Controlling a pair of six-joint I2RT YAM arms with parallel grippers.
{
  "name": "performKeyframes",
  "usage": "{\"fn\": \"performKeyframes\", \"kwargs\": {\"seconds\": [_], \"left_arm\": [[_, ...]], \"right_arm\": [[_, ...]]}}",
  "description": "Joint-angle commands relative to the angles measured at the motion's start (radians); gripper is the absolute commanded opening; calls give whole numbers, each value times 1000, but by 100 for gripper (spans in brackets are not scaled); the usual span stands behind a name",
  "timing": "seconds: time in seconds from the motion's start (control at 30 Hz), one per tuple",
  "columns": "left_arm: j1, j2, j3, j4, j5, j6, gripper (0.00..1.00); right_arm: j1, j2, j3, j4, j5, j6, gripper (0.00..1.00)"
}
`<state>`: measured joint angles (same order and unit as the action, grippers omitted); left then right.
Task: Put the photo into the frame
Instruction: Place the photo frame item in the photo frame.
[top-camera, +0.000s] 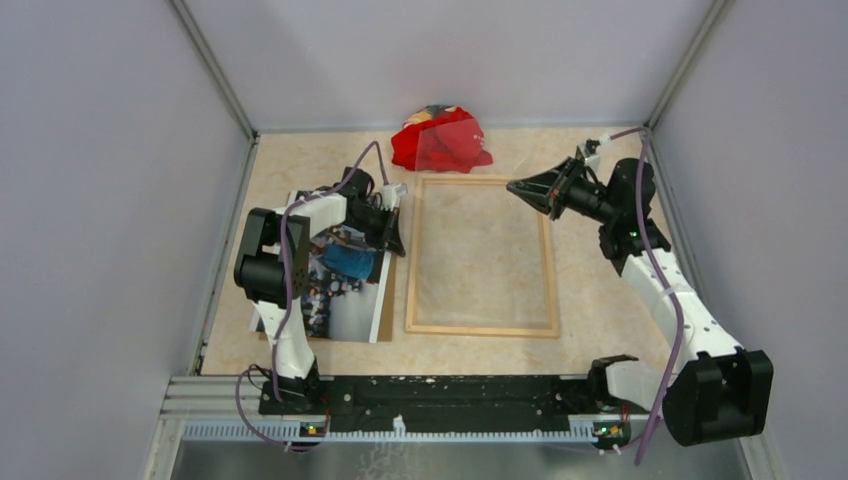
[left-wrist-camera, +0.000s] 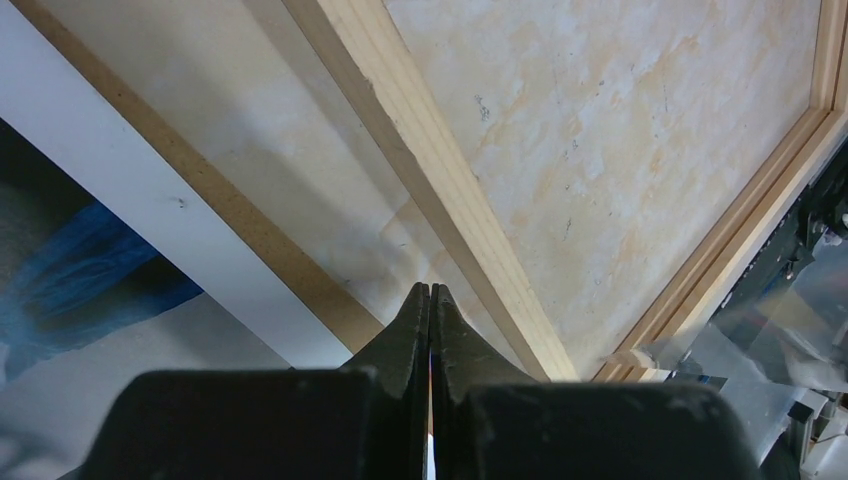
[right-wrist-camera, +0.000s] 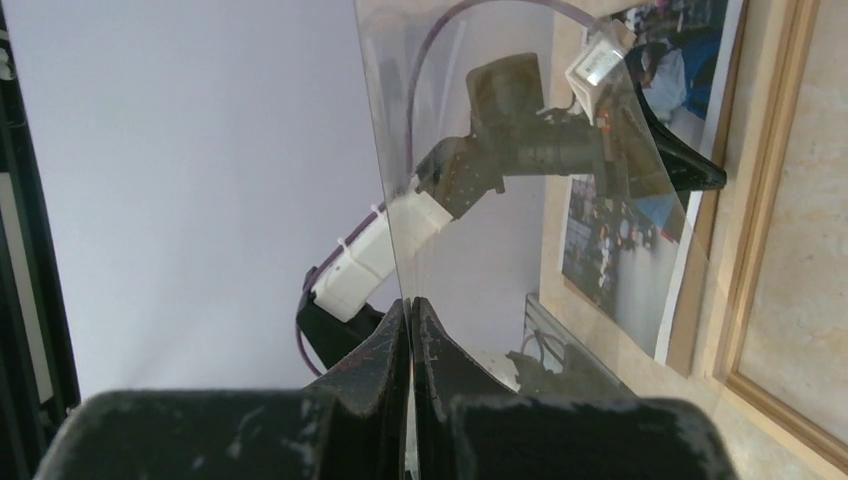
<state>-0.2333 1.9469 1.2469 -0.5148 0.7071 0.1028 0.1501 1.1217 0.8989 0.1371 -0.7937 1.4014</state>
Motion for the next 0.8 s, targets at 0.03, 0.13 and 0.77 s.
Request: {"fn": "performKeyframes", "kwargs": {"seconds": [0.03, 0.13, 0.77], "left_arm": [[5, -27, -3, 24, 17, 11, 0], [6, -36, -10, 24, 13, 12, 0], [4, -23, -3, 32, 23, 4, 0]], "right_arm": [[6, 48, -27, 74, -19, -17, 0], [-15, 97, -38, 81, -34, -46, 0], [-119, 353, 138, -352, -1, -573, 5]]}}
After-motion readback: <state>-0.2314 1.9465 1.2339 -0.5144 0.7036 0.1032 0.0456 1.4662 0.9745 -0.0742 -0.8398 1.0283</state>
